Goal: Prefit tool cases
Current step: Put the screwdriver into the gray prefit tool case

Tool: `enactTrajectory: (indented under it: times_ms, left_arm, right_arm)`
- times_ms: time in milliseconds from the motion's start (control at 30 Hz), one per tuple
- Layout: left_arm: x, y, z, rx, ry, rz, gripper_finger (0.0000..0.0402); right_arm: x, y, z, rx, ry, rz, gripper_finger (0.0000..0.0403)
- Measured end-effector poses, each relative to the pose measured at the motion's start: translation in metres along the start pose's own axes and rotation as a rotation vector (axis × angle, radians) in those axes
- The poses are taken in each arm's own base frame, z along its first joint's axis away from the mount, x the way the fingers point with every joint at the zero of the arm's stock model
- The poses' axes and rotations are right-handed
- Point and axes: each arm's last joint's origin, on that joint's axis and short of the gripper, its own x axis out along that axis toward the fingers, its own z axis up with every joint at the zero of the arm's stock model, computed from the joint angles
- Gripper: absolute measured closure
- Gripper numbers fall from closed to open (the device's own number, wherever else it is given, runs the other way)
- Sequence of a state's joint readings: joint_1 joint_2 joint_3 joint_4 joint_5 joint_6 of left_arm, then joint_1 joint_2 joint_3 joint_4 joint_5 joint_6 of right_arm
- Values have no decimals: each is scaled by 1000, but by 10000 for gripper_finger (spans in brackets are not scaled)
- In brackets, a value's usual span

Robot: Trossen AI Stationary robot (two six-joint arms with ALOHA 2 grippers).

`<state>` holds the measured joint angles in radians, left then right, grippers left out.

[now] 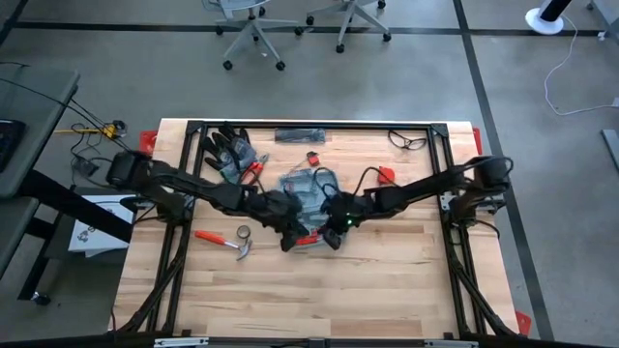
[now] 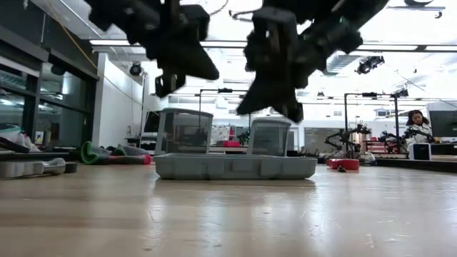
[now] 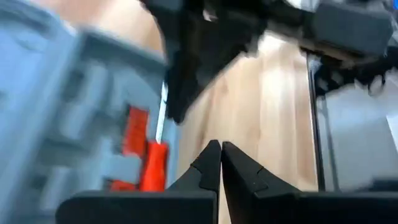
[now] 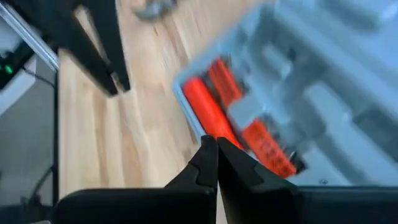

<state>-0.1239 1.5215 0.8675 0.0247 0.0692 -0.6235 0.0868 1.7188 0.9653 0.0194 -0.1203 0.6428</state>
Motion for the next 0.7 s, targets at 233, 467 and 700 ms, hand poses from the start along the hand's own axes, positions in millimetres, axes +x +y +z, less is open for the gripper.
enactTrajectory:
  times_ms: [233,467,700]
  left_arm:
    - [-39,2,7,50,-82,204,401]
    - [-46,21,10,110,-35,321,397]
    - [-47,63,29,192,-7,399,397]
  right_arm:
    - [-49,10,21,-33,-148,-26,403]
    - [-82,-1,25,-34,-169,-184,403]
    - [-90,-16,24,34,-125,-285,403]
